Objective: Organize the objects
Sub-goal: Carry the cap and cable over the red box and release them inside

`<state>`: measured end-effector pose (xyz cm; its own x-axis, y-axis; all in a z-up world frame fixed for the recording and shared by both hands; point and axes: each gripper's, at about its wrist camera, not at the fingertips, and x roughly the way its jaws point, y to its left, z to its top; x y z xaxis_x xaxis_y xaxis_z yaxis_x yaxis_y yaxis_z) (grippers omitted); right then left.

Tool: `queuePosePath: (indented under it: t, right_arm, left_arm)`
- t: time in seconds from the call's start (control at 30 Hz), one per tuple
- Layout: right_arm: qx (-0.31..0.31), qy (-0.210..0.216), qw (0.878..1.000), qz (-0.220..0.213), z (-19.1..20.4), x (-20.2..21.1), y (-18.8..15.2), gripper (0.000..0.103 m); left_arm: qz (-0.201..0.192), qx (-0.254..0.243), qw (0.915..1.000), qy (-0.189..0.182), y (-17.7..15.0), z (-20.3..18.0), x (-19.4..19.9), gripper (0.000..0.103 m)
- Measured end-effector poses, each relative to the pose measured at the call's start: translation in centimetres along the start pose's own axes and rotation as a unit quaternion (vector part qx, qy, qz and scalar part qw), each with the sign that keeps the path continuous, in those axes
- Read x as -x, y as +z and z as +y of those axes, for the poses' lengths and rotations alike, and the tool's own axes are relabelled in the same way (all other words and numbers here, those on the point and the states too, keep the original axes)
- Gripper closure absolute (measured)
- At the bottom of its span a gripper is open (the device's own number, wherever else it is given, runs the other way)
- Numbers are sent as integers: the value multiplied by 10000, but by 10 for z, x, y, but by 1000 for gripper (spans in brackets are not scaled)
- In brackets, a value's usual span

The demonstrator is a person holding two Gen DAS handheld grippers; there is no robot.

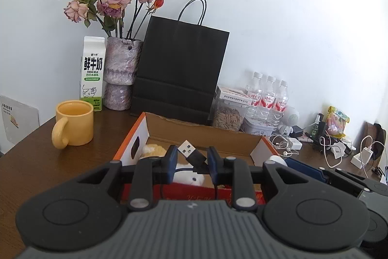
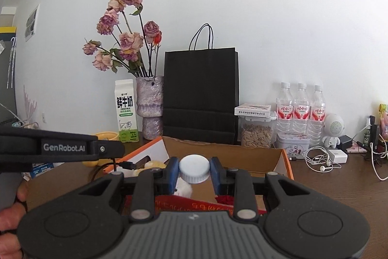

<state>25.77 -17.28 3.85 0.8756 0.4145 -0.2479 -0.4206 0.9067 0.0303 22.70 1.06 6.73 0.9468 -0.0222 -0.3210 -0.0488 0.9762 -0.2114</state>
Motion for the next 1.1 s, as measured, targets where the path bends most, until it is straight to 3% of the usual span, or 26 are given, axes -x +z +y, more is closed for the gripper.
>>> queuePosePath:
  t: [0.4,0.53,0.77,0.8,0.83,0.87,0.9,0.93,1.1]
  right_arm:
    - [-345,-576,9975,201,-20,-82,10,76]
    - [-378,-679,9957,497,-30,-96,-2,76]
    - [-496,-713,9925,856,-37,-107,-14,75]
    - [-482,-745,9922,876,-36,-106,-14,71]
    - [-481,-770,9917,915,-36,-107,-15,55]
    - [-491,-795,9912,935,-36,-107,-15,31]
    - [-489,-838,9908,940,-36,-107,-16,18]
    - [-473,-881,9906,933,-35,-106,-16,4]
    - [-522,-923,9901,923,-36,-104,-15,0]
  left_arm:
    - [24,-105,9995,292,21,-17,-81,75]
    - [293,-168,9989,331,12,-17,-107,75]
    - [609,-136,9974,369,3,-11,-119,74]
    - [630,-129,9972,384,3,-10,-119,65]
    - [639,-105,9970,415,3,-9,-119,45]
    - [617,-101,9970,461,4,-9,-118,35]
    - [596,-125,9969,506,4,-9,-118,14]
    - [571,-146,9967,556,4,-10,-117,0]
    - [572,-130,9954,760,4,-8,-120,0]
